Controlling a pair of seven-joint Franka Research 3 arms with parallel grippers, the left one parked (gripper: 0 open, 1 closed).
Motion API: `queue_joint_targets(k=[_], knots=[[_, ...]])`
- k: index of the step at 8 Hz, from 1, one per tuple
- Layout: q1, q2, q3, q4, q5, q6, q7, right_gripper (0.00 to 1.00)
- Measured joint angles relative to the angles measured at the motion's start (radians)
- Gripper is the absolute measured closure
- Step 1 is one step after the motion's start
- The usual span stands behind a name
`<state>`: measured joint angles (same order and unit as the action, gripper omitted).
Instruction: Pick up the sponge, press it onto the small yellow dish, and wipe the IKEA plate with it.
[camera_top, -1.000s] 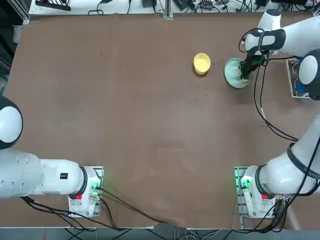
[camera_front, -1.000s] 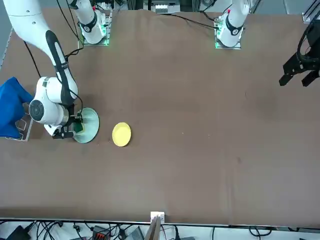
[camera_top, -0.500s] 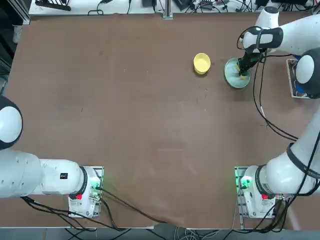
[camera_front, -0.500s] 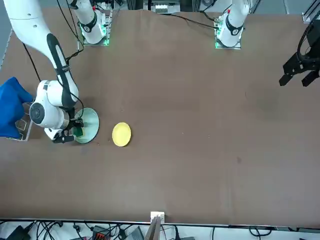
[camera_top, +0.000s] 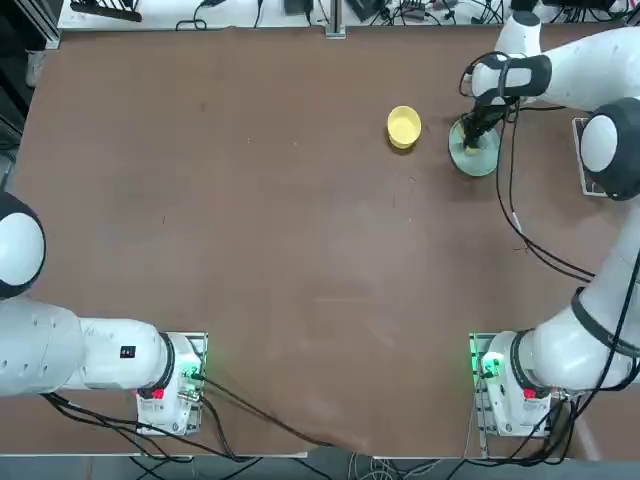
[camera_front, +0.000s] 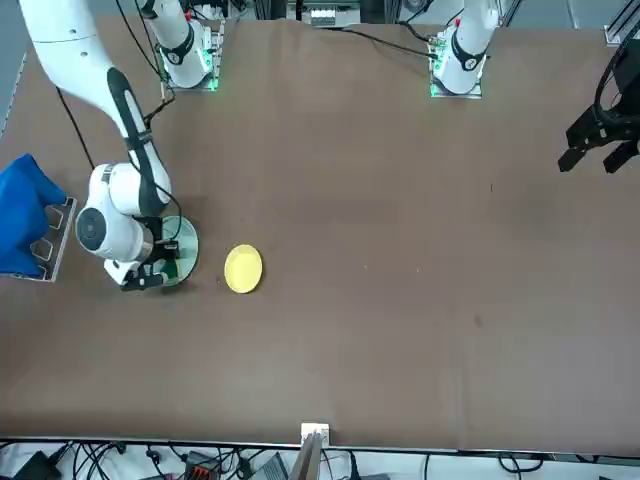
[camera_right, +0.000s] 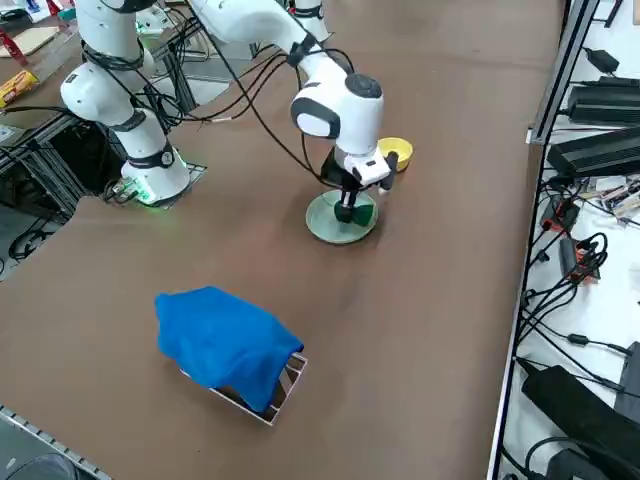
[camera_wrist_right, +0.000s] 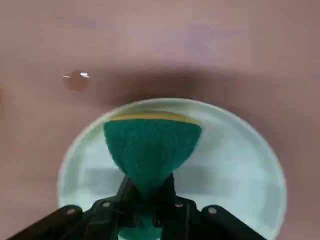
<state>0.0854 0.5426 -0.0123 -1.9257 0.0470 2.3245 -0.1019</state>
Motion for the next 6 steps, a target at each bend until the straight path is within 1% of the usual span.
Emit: queue_joint_targets(k=[3, 6], knots=[[0.044, -0.004, 0.001, -0.008, 0.005, -0.007, 0.067, 0.87], [0.046, -0.043, 0.005, -0.070, 0.013, -0.040, 0.071, 0.87]])
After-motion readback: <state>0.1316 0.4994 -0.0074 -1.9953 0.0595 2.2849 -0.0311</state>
